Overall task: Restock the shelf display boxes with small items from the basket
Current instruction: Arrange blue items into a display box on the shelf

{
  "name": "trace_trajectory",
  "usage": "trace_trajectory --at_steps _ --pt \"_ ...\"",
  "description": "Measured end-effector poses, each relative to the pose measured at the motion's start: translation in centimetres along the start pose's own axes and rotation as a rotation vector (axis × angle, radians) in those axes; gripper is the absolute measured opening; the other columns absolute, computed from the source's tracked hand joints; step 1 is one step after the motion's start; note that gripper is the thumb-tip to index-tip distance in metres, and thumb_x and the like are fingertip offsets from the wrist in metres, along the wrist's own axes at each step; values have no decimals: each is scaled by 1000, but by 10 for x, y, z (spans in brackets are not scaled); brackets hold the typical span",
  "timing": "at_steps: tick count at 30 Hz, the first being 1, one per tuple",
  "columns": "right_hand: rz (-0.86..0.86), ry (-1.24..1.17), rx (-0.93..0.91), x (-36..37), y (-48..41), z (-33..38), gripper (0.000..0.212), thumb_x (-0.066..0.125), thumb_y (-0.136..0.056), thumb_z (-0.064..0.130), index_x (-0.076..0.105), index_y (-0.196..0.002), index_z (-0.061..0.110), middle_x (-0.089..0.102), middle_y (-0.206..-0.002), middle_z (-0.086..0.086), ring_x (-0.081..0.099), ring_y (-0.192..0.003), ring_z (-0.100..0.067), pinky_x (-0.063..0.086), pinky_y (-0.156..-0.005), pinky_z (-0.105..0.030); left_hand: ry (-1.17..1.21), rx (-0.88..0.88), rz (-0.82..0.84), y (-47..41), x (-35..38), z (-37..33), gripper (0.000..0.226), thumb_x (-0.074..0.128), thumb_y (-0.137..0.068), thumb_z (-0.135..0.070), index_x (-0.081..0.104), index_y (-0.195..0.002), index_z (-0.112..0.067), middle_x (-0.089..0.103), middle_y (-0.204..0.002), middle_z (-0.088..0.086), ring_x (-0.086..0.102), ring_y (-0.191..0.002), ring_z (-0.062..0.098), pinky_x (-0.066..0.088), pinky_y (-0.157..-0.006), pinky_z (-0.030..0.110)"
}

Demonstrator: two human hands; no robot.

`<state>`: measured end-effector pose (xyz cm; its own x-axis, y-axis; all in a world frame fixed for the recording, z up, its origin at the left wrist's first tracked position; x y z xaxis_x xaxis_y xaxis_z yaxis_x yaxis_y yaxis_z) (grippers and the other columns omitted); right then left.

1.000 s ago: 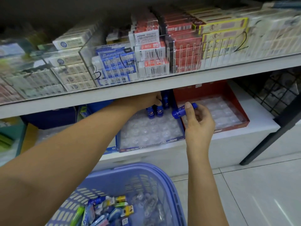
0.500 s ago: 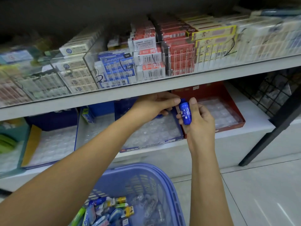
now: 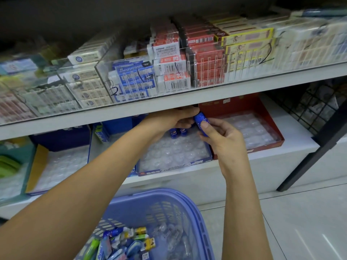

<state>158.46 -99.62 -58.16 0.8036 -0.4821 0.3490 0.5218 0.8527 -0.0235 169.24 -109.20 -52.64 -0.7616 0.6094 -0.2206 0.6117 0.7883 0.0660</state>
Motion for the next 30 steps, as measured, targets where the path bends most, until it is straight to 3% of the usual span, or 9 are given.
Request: trace_trajectory --at_steps 3,6,10,14,16,20,25,28,30 --pt "-95 248 -79 -5 -1 0 14 73 -80 26 66 -91 25 70 -88 7 67 -80 -5 52 -70 -14 -46 -3 4 -9 -3 4 6 67 -85 -16 65 -90 -16 68 -86 -1 66 -70 5 57 -70 18" --pt "-193 670 -231 -3 -1 4 19 71 -80 17 66 -98 18 66 -90 2 62 -80 -12 45 -67 -15 -269 19 -98 -25 -18 10 7 67 -86 -30 65 -87 -23 68 -86 -5 65 -77 8 56 -79 24" --pt "100 1078 -265 37 4 -15 23 61 -87 16 67 -108 10 66 -108 -10 61 -95 -22 46 -82 -26 -416 61 -112 -36 -18 19 21 63 -88 -38 69 -67 -40 70 -67 -12 61 -56 2 49 -52 9" --pt "273 1340 -195 60 15 -45 30 53 -92 28 63 -110 6 61 -114 -9 53 -108 -24 42 -86 -30 -586 77 -161 -52 -12 35 7 67 -85 -34 63 -87 -29 61 -79 -15 54 -72 -4 41 -63 11" --pt "282 1376 -202 59 15 -47 30 52 -92 28 62 -107 6 59 -112 -8 52 -109 -23 40 -80 -29 -606 81 -181 -55 -12 41 11 68 -84 -33 64 -92 -25 58 -80 -17 53 -74 -5 37 -63 10" --pt "284 1366 -177 53 12 -46 32 51 -92 30 62 -114 9 58 -123 -6 51 -113 -22 46 -89 -31 -667 102 -138 -58 -10 44 13 70 -84 -25 63 -91 -18 61 -84 -8 53 -74 -1 37 -61 9" --pt "267 1376 -206 54 12 -45 34 52 -92 33 63 -114 10 60 -121 -5 53 -111 -22 47 -87 -32 -721 89 -68 -66 0 38 13 69 -84 -21 59 -89 -15 56 -80 -8 52 -77 9 35 -60 15" --pt "305 1366 -179 55 11 -44 34 54 -91 33 64 -112 8 61 -121 -7 54 -111 -24 47 -89 -35 -771 85 -100 -62 3 33 13 67 -86 -18 57 -94 -13 57 -91 -3 51 -83 11 34 -61 18" --pt "323 1311 -139 56 13 -39 34 55 -91 31 64 -114 8 61 -123 -9 54 -113 -25 45 -93 -35 -822 37 -87 -51 2 32 20 63 -89 -21 59 -106 -12 61 -106 1 54 -91 14 40 -73 22"
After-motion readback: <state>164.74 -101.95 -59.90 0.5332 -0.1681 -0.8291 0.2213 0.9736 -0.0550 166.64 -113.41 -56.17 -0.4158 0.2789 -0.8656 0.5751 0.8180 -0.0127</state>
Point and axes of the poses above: each hand's wrist, its own y-axis away from the middle knuckle, its own x-axis out of the palm, z = x × y, the point moved 6 cm from there along -y, towards the middle knuckle
